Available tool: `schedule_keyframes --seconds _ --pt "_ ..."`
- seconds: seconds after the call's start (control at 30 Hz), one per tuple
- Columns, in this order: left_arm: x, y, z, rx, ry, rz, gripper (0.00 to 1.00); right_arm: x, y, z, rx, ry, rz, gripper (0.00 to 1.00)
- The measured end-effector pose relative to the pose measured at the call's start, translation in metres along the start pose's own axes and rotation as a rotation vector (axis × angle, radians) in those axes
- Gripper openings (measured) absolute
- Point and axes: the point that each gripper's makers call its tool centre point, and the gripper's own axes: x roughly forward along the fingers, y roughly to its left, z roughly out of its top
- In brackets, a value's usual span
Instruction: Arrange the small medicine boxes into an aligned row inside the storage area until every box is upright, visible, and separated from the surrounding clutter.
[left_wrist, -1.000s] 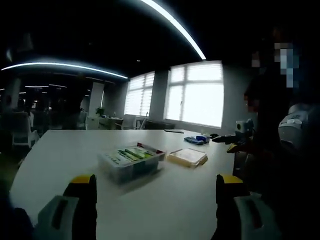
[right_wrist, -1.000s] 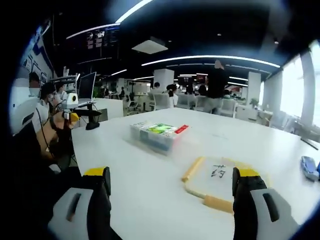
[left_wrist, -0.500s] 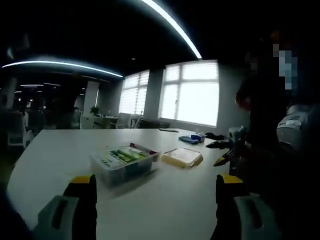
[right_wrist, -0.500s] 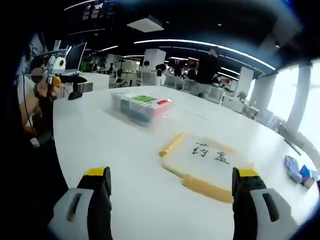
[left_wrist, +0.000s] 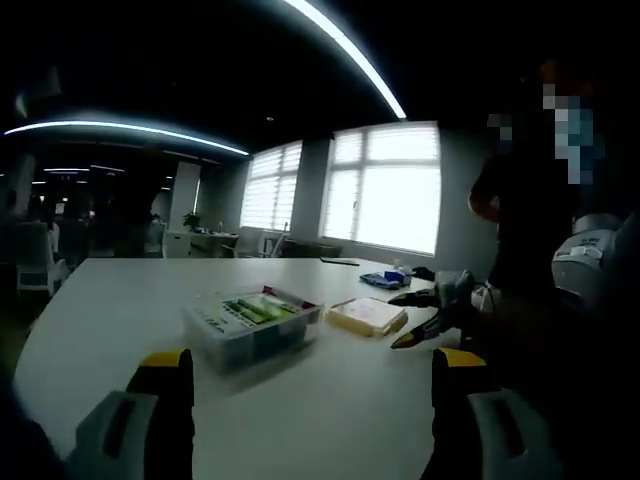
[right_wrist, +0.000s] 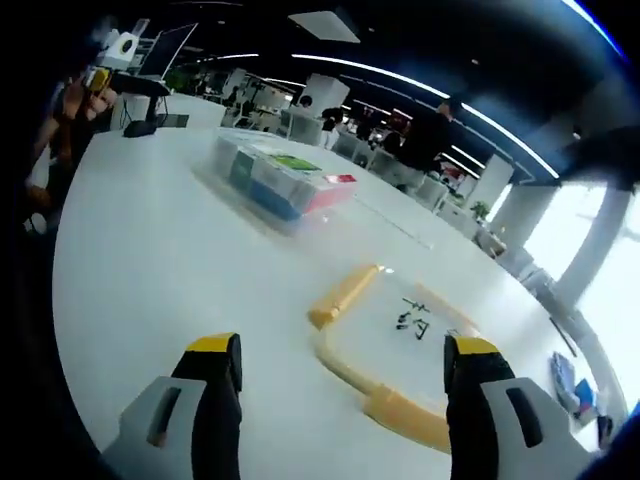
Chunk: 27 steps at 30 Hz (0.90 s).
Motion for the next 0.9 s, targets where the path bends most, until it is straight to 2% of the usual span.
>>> schedule_keyframes --seconds 0.13,0.23,0.33,0.37,0.4,0.43,0.57,0.6,0.63,0.67,0.73,0.8,0.83,0.87,0.9 --pt "0.0 0.0 -0.002 -0.005 0.0 0.0 0.99 0.004 -0.006 -0.004 -0.022 0.014 -0.028 0.65" --pt "0.003 -0.002 -0.005 -0.008 0.004 -0.009 0.99 0.002 -0.01 -0.006 -0.033 0.028 -0.018 0.55" --pt "0.007 -0.003 -0.008 -0.013 0.009 -0.017 0.99 0.001 -0.001 -0.011 -0.123 0.056 0.037 0.36" --pt "0.008 -0.004 -0.009 -0.016 0.01 -0.02 0.99 0.0 -0.003 -0.015 -0.145 0.08 0.027 0.28" --pt "0.009 -0.004 -0.009 -0.018 0.01 -0.022 0.99 0.0 -0.004 -0.016 -0.14 0.082 0.02 0.25" --pt "0.01 -0.005 -0.01 -0.02 0.01 -0.025 0.99 0.002 -0.002 -0.015 -0.187 0.07 0.037 0.23" --pt "0.016 -0.009 -0.013 -0.025 0.016 -0.04 0.98 0.001 0.006 -0.01 -0.386 0.077 0.047 0.18" --pt "0.018 -0.011 -0.014 -0.024 0.02 -0.045 0.98 0.001 0.013 -0.011 -0.448 0.082 0.078 0.15" --pt "0.02 -0.013 -0.015 -0.024 0.023 -0.051 0.98 0.0 0.012 -0.011 -0.481 0.098 0.066 0.15" --pt "0.021 -0.014 -0.015 -0.023 0.026 -0.057 0.98 0.0 0.011 -0.008 -0.497 0.095 0.051 0.18" --pt "0.022 -0.016 -0.016 -0.022 0.028 -0.063 0.98 0.001 0.017 -0.002 -0.419 0.085 0.073 0.21" --pt "0.022 -0.016 -0.015 -0.025 0.025 -0.064 0.98 0.004 0.026 0.007 -0.37 0.035 0.109 0.26" --pt "0.023 -0.015 -0.015 -0.029 0.021 -0.064 0.98 0.01 0.022 0.01 -0.35 0.032 0.098 0.26" --pt "0.023 -0.015 -0.015 -0.031 0.02 -0.064 0.98 0.013 0.021 0.009 -0.354 0.043 0.086 0.25" --pt "0.023 -0.015 -0.016 -0.034 0.018 -0.064 0.98 0.016 0.015 0.01 -0.421 0.063 0.032 0.25"
